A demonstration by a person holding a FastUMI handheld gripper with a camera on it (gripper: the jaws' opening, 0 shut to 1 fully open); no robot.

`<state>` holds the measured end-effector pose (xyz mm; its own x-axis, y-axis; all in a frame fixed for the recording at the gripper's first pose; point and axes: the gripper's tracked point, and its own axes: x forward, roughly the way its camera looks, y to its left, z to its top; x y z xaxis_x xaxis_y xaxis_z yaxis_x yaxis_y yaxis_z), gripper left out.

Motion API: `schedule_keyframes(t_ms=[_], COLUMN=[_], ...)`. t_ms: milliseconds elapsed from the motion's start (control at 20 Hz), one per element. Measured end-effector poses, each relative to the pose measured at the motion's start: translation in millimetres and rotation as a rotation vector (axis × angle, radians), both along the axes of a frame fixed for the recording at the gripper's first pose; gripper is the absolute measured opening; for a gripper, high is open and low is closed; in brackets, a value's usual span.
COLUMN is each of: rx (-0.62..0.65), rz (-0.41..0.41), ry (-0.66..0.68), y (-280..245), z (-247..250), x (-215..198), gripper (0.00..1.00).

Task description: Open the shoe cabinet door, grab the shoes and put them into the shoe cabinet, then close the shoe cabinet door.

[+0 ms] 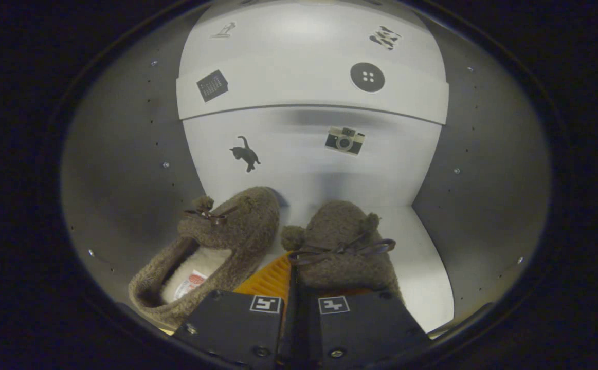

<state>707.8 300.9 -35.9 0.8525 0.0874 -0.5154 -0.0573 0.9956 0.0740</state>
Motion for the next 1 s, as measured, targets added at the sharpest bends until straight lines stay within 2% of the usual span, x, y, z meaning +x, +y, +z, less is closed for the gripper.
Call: schedule_keyframes(t_ms=[100, 300, 550, 700, 1000], rx=[0.052, 0.013, -0.015, -0.012, 0.044], rz=[0.006, 0.001, -0.017, 0.001, 0.016], ry=[-0.017, -0.100, -0.254, -0.312, -0.425], y=[5.9, 8.2, 10.5, 18.0, 23.1], z=[7.3, 23.6, 53.5, 71.6, 100.5], x=[-9.9, -38.5, -99.8, -152.5, -288.0], gripper=[0.21, 0.58, 0.64, 0.99, 1.00])
